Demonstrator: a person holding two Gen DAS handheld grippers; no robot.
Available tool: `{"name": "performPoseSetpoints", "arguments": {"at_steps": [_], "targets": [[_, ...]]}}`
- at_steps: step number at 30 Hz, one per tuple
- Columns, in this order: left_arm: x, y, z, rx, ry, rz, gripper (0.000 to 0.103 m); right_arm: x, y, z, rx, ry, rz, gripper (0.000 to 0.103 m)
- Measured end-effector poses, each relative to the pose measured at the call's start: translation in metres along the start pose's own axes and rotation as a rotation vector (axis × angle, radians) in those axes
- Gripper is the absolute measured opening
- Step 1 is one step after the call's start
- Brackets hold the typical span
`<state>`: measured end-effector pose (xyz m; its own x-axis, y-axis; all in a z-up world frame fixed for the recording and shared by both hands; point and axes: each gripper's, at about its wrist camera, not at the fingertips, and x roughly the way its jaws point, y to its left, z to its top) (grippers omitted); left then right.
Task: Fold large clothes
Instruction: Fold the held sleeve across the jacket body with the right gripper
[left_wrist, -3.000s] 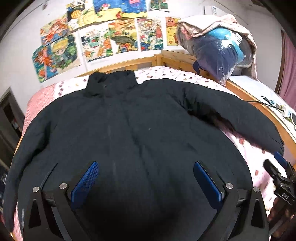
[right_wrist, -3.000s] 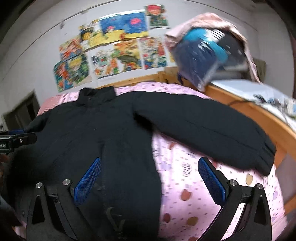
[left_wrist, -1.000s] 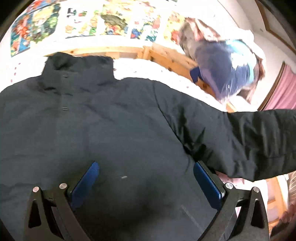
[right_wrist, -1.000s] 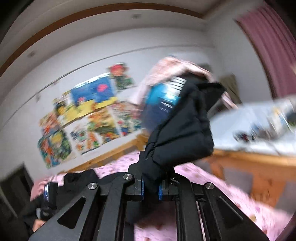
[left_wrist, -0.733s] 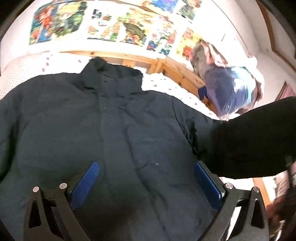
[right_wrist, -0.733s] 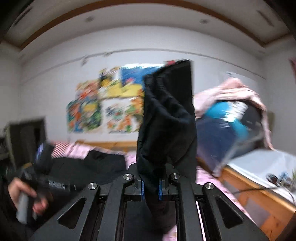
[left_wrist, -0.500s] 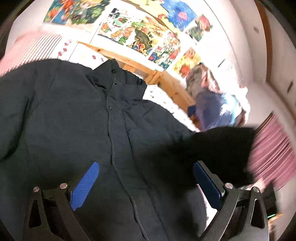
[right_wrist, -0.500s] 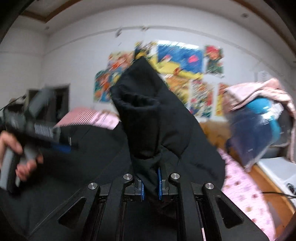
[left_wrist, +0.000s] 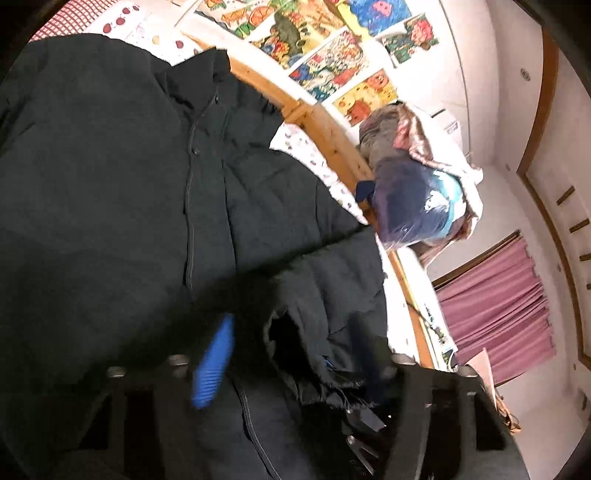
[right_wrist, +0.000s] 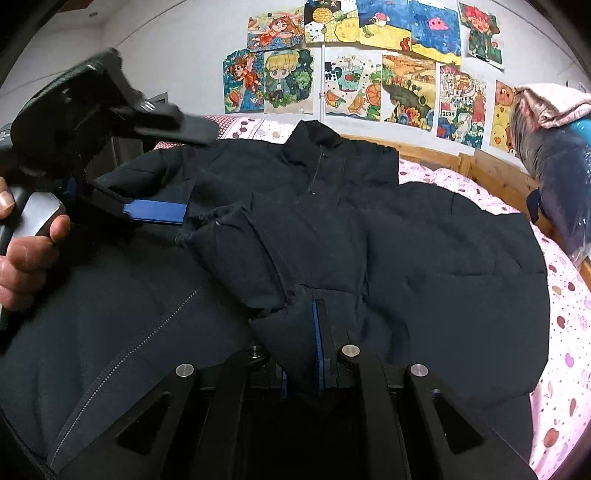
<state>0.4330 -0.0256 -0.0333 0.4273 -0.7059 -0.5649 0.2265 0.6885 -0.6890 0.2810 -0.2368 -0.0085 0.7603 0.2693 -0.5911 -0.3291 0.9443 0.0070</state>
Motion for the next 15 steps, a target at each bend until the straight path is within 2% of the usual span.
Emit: {"name": "performPoseSetpoints", "arguments": {"at_steps": [1, 3, 5, 7, 8, 9, 11, 13, 15], "targets": [[0.002, -0.001, 0.000, 0.004, 0.007, 0.016, 0.026, 0.002, 0.000, 0.000, 0.001, 0.001, 0.001, 0.011], [0.008, -0.002, 0.001, 0.011, 0.017, 0.069, 0.009, 0.006, -0.002, 0.001, 0.002, 0.007, 0.002, 0.012], [0.006, -0.005, 0.002, 0.012, 0.001, 0.064, 0.006, 0.010, -0.004, 0.002, -0.004, 0.013, 0.003, 0.014], [-0.004, -0.012, 0.006, 0.050, -0.048, 0.088, 0.005, 0.005, -0.003, 0.000, -0.007, 0.018, 0.016, 0.019], [-0.010, -0.016, 0.009, 0.069, -0.077, 0.101, 0.005, 0.005, -0.004, 0.001, -0.005, 0.019, 0.029, 0.027], [-0.019, -0.021, 0.014, 0.087, -0.110, 0.113, 0.005, 0.001, -0.004, 0.001, -0.001, 0.017, 0.040, 0.040], [-0.039, -0.027, 0.023, 0.114, -0.171, 0.139, 0.005, -0.005, -0.010, 0.003, 0.012, 0.000, 0.070, 0.049], [-0.059, -0.031, 0.031, 0.142, -0.233, 0.184, 0.005, -0.014, -0.017, 0.006, 0.025, -0.019, 0.090, 0.049], [-0.075, -0.035, 0.039, 0.185, -0.292, 0.264, 0.005, -0.025, -0.024, 0.014, 0.025, -0.060, 0.079, 0.050]]}}
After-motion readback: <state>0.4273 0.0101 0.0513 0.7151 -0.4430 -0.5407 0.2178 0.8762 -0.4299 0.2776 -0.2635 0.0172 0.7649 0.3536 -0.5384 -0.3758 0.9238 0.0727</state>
